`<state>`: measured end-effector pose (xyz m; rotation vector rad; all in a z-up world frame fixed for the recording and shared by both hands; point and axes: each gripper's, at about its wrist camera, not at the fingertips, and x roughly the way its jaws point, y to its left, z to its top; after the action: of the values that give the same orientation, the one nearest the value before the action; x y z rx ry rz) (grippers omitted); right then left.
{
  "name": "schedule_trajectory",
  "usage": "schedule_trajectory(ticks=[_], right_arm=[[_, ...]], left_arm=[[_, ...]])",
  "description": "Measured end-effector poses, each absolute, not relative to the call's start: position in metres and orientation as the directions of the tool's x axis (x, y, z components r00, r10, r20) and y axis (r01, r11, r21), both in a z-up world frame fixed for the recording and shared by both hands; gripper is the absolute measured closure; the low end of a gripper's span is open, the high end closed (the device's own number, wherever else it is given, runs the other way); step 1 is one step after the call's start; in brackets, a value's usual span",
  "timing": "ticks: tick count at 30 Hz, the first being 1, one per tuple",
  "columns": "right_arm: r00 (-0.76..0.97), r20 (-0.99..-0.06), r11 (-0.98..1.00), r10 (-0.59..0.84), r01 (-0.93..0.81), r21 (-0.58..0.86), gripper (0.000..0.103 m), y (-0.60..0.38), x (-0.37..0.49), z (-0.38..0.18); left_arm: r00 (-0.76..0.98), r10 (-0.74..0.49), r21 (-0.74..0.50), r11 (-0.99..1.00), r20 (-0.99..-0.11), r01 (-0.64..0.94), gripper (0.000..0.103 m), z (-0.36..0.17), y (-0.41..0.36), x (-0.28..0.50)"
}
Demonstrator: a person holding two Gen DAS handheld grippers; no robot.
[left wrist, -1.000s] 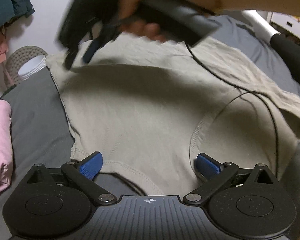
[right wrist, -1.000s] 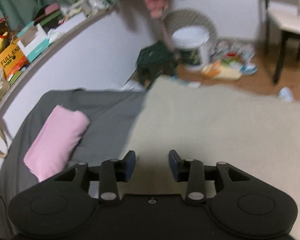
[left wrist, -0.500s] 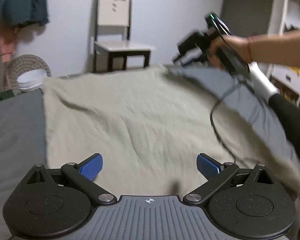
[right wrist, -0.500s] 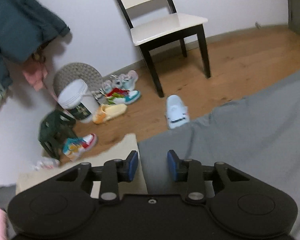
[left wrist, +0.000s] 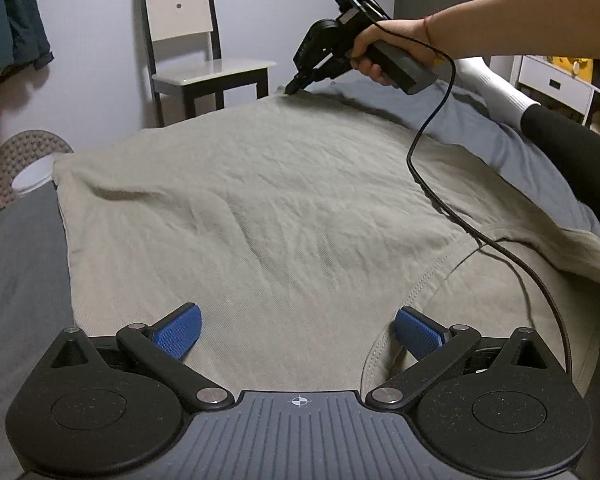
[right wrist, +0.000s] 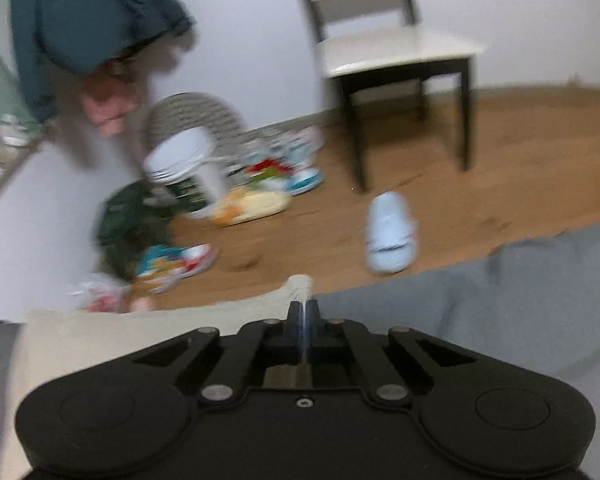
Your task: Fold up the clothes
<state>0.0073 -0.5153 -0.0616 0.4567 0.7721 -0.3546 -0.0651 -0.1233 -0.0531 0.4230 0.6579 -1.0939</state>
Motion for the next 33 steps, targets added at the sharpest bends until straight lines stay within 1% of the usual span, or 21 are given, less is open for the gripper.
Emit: schedule_trajectory(ticks=[2, 4, 5, 6, 7, 8, 9, 10, 14, 17, 20, 23, 25, 26, 27, 28, 29, 31, 33], right_arm=[[0.652, -0.735, 0.822, -0.184, 0.512, 0.249, 0.101, -0.517, 0.006, -0.063], [0.652, -0.737, 0.809, -0.177, 0.523, 0.268, 0.101, -0.518, 0.005, -0.067], [0.652, -0.738, 0.802, -0.174, 0.529, 0.277, 0.098, -0.519, 0.005, -0.069], [0.655, -0.736, 0.793, -0.173, 0.536, 0.29, 0.094, -0.518, 0.005, -0.069], [0.658, -0.732, 0.789, -0.178, 0.54, 0.294, 0.08, -0.519, 0.002, -0.064], [0.661, -0.728, 0.785, -0.182, 0.544, 0.297, 0.059, -0.519, -0.001, -0.059], [0.665, -0.723, 0.782, -0.187, 0.546, 0.3, 0.055, -0.519, -0.005, -0.055], [0.68, -0.708, 0.802, -0.189, 0.523, 0.289, 0.054, -0.516, -0.013, -0.047], [0.668, -0.736, 0.873, -0.111, 0.419, 0.249, 0.054, -0.503, -0.054, -0.019], [0.655, -0.756, 0.865, -0.021, 0.391, 0.314, 0.054, -0.491, -0.103, 0.001], [0.688, -0.724, 0.841, 0.054, 0.359, 0.404, 0.054, -0.473, -0.164, 0.032], [0.727, -0.68, 0.857, 0.094, 0.289, 0.427, 0.053, -0.444, -0.221, 0.078], [0.751, -0.651, 0.873, 0.112, 0.239, 0.425, 0.05, -0.425, -0.253, 0.111], [0.76, -0.639, 0.88, 0.123, 0.214, 0.423, 0.047, -0.415, -0.267, 0.127], [0.765, -0.63, 0.892, 0.133, 0.184, 0.412, 0.043, -0.405, -0.28, 0.142], [0.761, -0.636, 0.913, 0.128, 0.16, 0.375, 0.035, -0.392, -0.291, 0.153], [0.756, -0.643, 0.933, 0.121, 0.135, 0.334, 0.032, -0.379, -0.301, 0.162], [0.692, -0.72, 0.979, 0.056, 0.104, 0.175, 0.032, -0.349, -0.305, 0.156], [0.613, -0.79, 0.991, -0.014, 0.113, 0.07, 0.034, -0.328, -0.297, 0.128]], left_arm=[[0.298, -0.671, -0.002, 0.408, -0.679, 0.913, 0.0, -0.053, -0.121, -0.066], [0.297, -0.67, 0.003, 0.403, -0.68, 0.915, 0.0, -0.055, -0.12, -0.067], [0.297, -0.671, 0.004, 0.401, -0.679, 0.916, 0.0, -0.055, -0.12, -0.067], [0.297, -0.673, 0.006, 0.4, -0.678, 0.917, 0.0, -0.055, -0.12, -0.067], [0.297, -0.674, 0.007, 0.398, -0.676, 0.917, 0.0, -0.055, -0.119, -0.067], [0.296, -0.674, 0.009, 0.395, -0.677, 0.919, 0.0, -0.055, -0.119, -0.067], [0.294, -0.673, 0.011, 0.391, -0.679, 0.92, 0.0, -0.054, -0.119, -0.068], [0.292, -0.672, 0.013, 0.388, -0.681, 0.922, 0.0, -0.053, -0.119, -0.068], [0.283, -0.653, 0.034, 0.366, -0.703, 0.93, 0.0, -0.051, -0.118, -0.069], [0.275, -0.631, 0.047, 0.353, -0.725, 0.934, 0.0, -0.048, -0.116, -0.071], [0.275, -0.611, 0.058, 0.351, -0.742, 0.935, 0.0, -0.046, -0.113, -0.074], [0.293, -0.59, 0.08, 0.359, -0.752, 0.93, 0.0, -0.044, -0.112, -0.077], [0.305, -0.573, 0.093, 0.369, -0.76, 0.925, 0.0, -0.042, -0.112, -0.08], [0.315, -0.567, 0.104, 0.373, -0.761, 0.922, 0.0, -0.04, -0.112, -0.082], [0.326, -0.562, 0.117, 0.376, -0.76, 0.919, 0.0, -0.038, -0.112, -0.084], [0.337, -0.556, 0.129, 0.38, -0.759, 0.916, 0.0, -0.036, -0.112, -0.086], [0.342, -0.561, 0.136, 0.375, -0.754, 0.917, 0.0, -0.033, -0.11, -0.089], [0.34, -0.601, 0.138, 0.357, -0.723, 0.924, 0.0, -0.024, -0.105, -0.1], [0.337, -0.643, 0.142, 0.336, -0.688, 0.931, 0.0, -0.016, -0.101, -0.112]])
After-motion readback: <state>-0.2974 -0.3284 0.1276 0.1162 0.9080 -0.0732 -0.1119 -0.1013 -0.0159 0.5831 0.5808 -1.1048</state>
